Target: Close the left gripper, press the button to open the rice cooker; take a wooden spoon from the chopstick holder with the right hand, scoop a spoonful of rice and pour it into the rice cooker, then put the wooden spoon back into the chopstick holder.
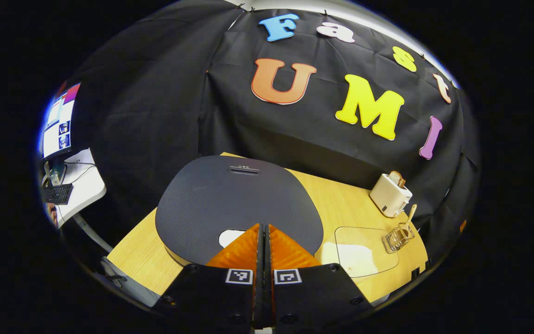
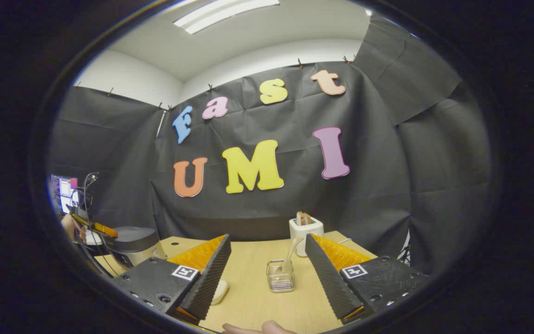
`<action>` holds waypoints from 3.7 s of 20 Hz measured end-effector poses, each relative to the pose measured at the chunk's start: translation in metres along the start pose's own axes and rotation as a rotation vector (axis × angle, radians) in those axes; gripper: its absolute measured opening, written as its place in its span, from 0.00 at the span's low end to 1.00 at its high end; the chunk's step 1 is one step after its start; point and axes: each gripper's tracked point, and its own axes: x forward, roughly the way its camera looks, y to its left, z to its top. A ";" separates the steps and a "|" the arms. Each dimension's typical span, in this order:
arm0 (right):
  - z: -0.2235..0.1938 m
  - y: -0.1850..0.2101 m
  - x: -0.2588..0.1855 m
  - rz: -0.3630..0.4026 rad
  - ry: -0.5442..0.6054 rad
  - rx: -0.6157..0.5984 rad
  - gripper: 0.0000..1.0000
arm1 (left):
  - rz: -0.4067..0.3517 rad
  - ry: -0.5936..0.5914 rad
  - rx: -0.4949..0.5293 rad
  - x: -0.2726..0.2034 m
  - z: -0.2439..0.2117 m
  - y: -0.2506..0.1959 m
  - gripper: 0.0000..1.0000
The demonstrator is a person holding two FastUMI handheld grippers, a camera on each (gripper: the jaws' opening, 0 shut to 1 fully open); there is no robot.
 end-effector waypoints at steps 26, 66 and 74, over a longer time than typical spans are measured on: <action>-0.036 -0.053 0.049 -0.102 0.129 0.031 0.96 | 0.010 -0.432 0.144 -0.122 0.026 -0.102 0.99; -0.208 -0.059 0.310 -0.143 0.778 0.162 0.24 | 0.089 -0.278 0.259 -0.077 -0.039 -0.077 0.99; -0.185 -0.055 0.289 -0.132 0.747 0.105 0.11 | 0.075 -0.286 0.276 -0.081 -0.038 -0.082 0.99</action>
